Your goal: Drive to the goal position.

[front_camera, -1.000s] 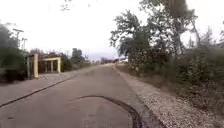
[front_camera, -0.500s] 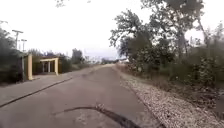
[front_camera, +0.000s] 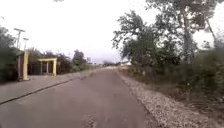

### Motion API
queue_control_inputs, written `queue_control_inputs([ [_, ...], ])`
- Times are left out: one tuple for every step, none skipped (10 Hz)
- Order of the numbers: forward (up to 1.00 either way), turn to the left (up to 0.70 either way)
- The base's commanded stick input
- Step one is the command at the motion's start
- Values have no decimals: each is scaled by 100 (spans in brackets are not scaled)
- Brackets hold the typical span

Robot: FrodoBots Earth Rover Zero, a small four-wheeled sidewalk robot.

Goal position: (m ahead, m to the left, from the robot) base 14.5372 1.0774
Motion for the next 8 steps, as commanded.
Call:
queue_control_inputs([
  [100, 0],
  [100, 0],
  [100, 0],
  [100, 0],
  [100, 0],
  [100, 0],
  [100, 0],
  [100, 0],
])
